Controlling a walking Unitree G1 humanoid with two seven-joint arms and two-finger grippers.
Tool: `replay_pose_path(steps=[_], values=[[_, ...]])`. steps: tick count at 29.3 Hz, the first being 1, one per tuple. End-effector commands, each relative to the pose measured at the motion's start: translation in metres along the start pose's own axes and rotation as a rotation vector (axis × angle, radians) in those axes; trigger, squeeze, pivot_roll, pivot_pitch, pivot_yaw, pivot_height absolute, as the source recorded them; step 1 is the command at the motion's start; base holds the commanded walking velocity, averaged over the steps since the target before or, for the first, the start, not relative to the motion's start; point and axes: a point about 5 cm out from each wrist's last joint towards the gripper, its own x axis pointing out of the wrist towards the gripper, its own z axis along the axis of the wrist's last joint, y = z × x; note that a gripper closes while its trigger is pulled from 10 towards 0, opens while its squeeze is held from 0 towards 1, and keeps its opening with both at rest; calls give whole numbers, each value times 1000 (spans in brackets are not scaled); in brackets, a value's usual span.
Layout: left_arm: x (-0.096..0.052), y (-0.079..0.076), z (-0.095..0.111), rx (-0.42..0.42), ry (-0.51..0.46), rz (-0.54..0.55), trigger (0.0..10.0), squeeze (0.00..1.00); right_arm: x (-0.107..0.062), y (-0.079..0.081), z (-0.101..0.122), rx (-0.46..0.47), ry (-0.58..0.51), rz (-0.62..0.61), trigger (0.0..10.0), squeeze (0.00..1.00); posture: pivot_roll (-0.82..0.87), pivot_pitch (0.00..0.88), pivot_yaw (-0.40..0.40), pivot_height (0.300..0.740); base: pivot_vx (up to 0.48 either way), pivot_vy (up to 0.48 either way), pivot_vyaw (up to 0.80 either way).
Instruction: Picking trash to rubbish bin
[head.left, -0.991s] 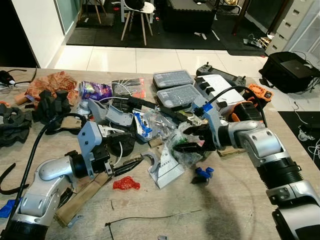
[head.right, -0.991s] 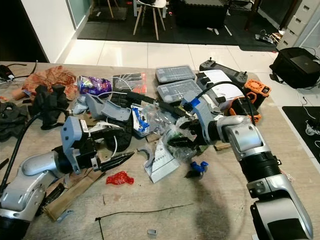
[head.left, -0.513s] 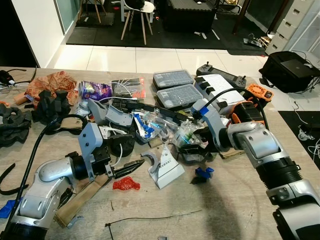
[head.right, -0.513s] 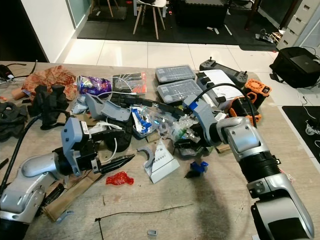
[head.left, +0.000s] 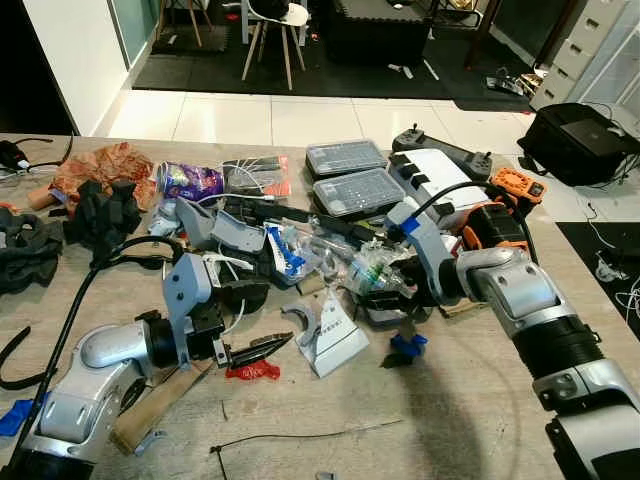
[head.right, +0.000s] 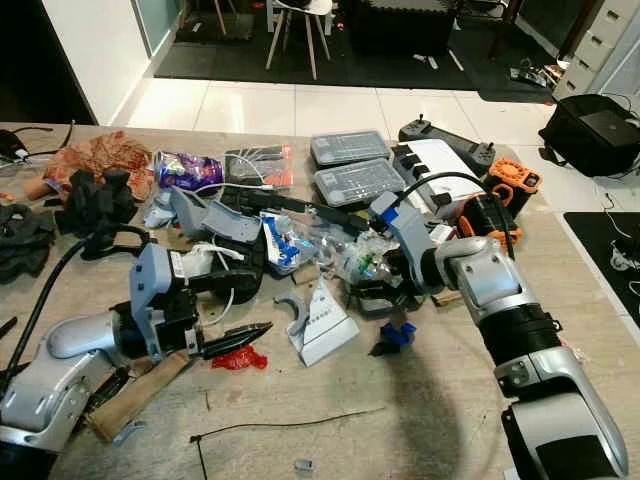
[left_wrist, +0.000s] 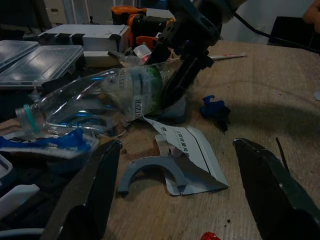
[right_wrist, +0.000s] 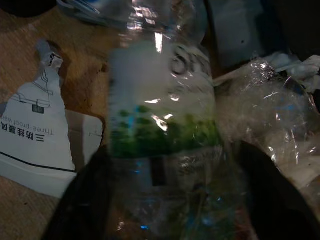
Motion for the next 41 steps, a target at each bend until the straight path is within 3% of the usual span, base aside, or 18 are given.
replay_pose_path(steps=[1,11,12,13,14,19,22,24,26,29,38,41], values=[[-2,-2,0,5,21,-15,10000,0,2,-2,-12,25,45,-9,0,0,8,0,-60,740,0,0,0],[-2,-2,0,6,24,-17,10000,0,-4,-9,-10,44,15,-29,0,0,8,0,-59,740,0,0,0],[-2,-2,0,6,25,-17,10000,0,-5,-10,-9,47,7,-30,2078,0,8,0,-59,740,0,0,0],[-2,-2,0,6,25,-17,10000,0,-6,-10,-9,49,2,-31,2078,0,8,0,-59,740,0,0,0],[-2,-2,0,6,25,-16,10000,0,-7,-10,-8,49,-1,-30,10000,0,8,0,-59,740,0,0,0],[-2,-2,0,7,26,-15,10000,0,-13,-12,-4,52,-40,-22,10000,0,8,0,-59,740,0,0,0],[-3,-2,0,8,27,-14,10000,0,-29,-13,16,53,-206,32,10000,0,8,0,-59,740,0,0,0],[-3,-2,0,8,27,-14,10000,0,-30,-13,17,53,-214,36,10000,0,8,0,-59,740,0,0,0],[-3,-2,0,8,25,-18,10000,0,-42,-11,25,50,-309,92,10000,0,5,0,-62,740,0,0,0],[-2,-2,0,9,24,-19,10000,0,-47,-10,27,50,-349,115,10000,0,5,0,-62,740,0,0,0],[-2,2,8,17,-46,12,10000,0,-48,4,25,108,-495,246,10000,0,7,0,-65,740,0,0,0],[-2,9,12,42,-82,65,10000,0,-49,4,26,142,-621,257,10000,0,7,0,-70,740,0,0,0]])
